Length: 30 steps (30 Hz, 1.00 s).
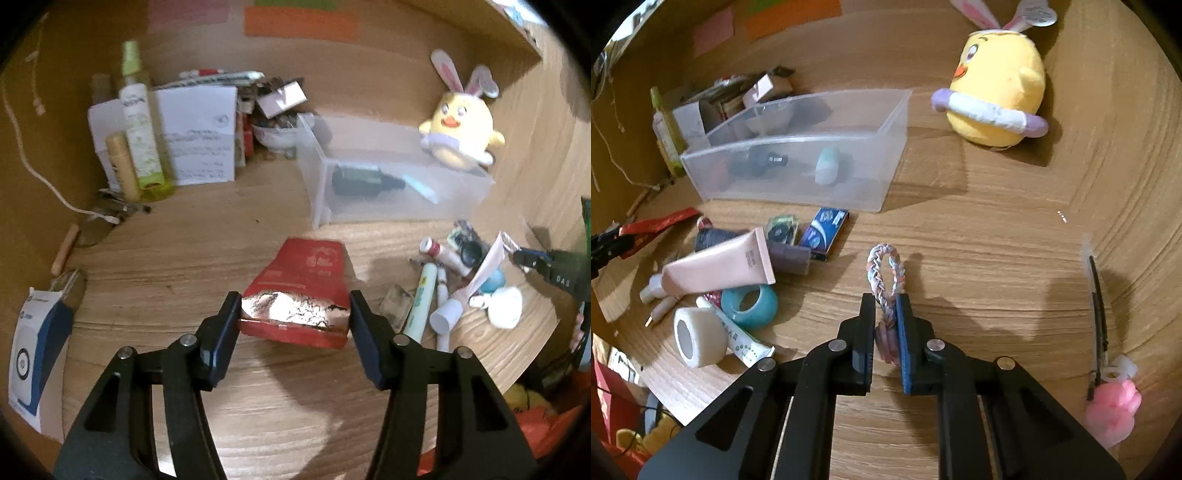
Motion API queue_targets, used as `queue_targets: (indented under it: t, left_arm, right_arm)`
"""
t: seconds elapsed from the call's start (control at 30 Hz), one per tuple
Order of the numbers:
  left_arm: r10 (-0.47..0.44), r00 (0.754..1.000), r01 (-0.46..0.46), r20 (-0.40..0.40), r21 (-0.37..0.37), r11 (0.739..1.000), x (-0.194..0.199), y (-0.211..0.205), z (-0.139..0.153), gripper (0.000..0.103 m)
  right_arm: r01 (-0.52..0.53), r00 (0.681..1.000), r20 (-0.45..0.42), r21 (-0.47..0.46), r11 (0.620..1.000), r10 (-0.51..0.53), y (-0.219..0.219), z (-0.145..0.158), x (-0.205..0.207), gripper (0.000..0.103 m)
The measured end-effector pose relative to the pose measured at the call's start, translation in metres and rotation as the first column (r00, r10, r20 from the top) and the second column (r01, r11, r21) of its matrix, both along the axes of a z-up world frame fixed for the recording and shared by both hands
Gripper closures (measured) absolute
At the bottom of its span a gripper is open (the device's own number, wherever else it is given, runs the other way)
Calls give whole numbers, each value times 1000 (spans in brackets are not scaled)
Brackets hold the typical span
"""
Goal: Organize objects
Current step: 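Lower the red packet and bracelet into the clear box and release both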
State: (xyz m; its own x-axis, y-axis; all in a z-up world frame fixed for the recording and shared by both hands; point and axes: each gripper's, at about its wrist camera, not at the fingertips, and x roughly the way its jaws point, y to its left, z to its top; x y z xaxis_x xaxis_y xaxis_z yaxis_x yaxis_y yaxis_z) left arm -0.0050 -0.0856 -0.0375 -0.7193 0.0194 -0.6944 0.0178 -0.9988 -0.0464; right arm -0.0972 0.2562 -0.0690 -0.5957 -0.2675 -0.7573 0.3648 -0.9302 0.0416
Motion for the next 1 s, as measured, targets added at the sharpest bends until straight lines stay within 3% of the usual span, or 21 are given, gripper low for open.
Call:
queue_targets:
  t: [0.23, 0.6, 0.77, 1.0]
  left_arm:
    - [42, 994, -41, -96, 11, 999, 8, -3, 32, 46]
    - [9, 967, -8, -257, 3, 1000, 3, 16, 89, 46]
    - [-27, 964, 32, -264, 15, 999, -23, 29, 100, 46]
    - [-67, 975, 77, -212, 41, 996, -76, 49, 97, 46]
  right_arm:
    - [13, 998, -65, -58, 998, -17, 10, 26, 0, 93]
    - [-33, 980, -199, -127, 991, 7, -5, 76, -11, 93]
    - [-75, 969, -243, -136, 988, 41, -24, 96, -28, 93]
    - [-119, 967, -241, -122, 985, 87, -55, 106, -61, 93]
